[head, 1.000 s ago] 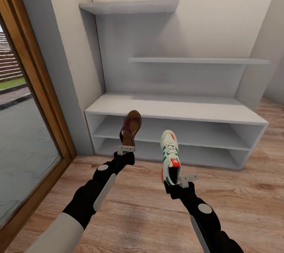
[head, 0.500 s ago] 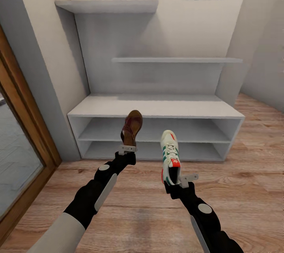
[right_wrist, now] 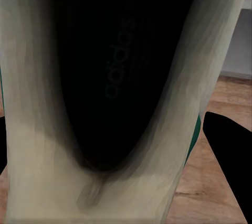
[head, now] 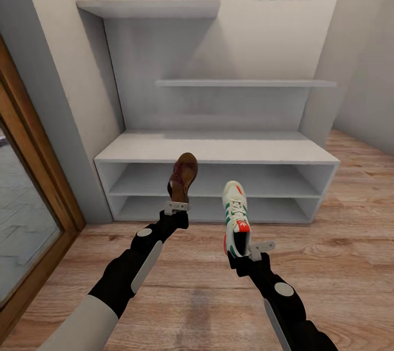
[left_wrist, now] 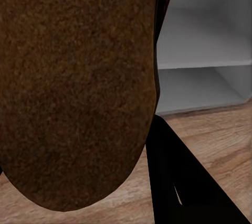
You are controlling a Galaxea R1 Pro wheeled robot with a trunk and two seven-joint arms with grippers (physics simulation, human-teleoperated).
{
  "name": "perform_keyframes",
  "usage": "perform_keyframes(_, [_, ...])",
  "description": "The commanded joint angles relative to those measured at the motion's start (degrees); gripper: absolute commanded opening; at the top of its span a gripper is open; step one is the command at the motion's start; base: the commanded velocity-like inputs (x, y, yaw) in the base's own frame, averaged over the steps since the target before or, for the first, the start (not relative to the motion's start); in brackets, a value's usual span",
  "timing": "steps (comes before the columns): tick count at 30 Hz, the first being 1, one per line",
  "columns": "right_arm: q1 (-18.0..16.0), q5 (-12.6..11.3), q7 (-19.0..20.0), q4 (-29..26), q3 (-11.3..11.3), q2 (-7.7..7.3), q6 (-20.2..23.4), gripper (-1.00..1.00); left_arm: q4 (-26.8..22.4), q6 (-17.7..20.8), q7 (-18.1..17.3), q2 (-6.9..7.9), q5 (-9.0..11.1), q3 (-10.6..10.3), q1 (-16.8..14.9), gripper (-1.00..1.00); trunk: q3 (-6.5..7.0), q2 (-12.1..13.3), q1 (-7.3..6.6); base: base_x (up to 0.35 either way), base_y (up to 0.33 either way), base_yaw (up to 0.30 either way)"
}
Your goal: Pick up the two gym shoes and the two sandals from the corridor floor and place them onto the hallstand (shoe rack) in the corridor, making sure they are on the rack and not on the floor. Arrange them so the two gym shoes are next to each other and the two sandals are next to each other.
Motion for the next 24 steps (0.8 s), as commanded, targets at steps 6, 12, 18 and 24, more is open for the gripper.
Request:
perform_keyframes(6, [-0.03, -0.04, -0.05, 0.00, -0.07, -0.02, 0.34, -1.00, -0.06, 0.23, 0.06, 0.01, 0.30, 0.06, -0.03, -1.00, -0.06, -0.02, -0.01, 0.000, 0.000, 0.000])
perform_keyframes(12, [-0.03, -0.04, -0.03, -0.05, -0.16, -0.10, 0.24, -1.00, -0.03, 0.21, 0.06, 0.16, 0.24, 0.11, -0.03, -1.00, -0.06, -0.02, -0.01, 0.000, 0.000, 0.000])
perform_keyframes(18, [-0.03, -0.05, -0.07, -0.21, -0.89, -0.18, 0.03, -1.00, 0.01, 0.26, 0.06, 0.39, 0.22, 0.15, -0.03, -1.00, -0.06, -0.02, -0.01, 0.000, 0.000, 0.000])
perform_keyframes(24, [-0.03, -0.32, 0.36, -0.18, -18.10, -0.42, -0.08, -1.00, 0.03, 0.29, 0.06, 0.46, 0.25, 0.23, -0.03, -1.00, -0.06, -0.02, -0.01, 0.000, 0.000, 0.000])
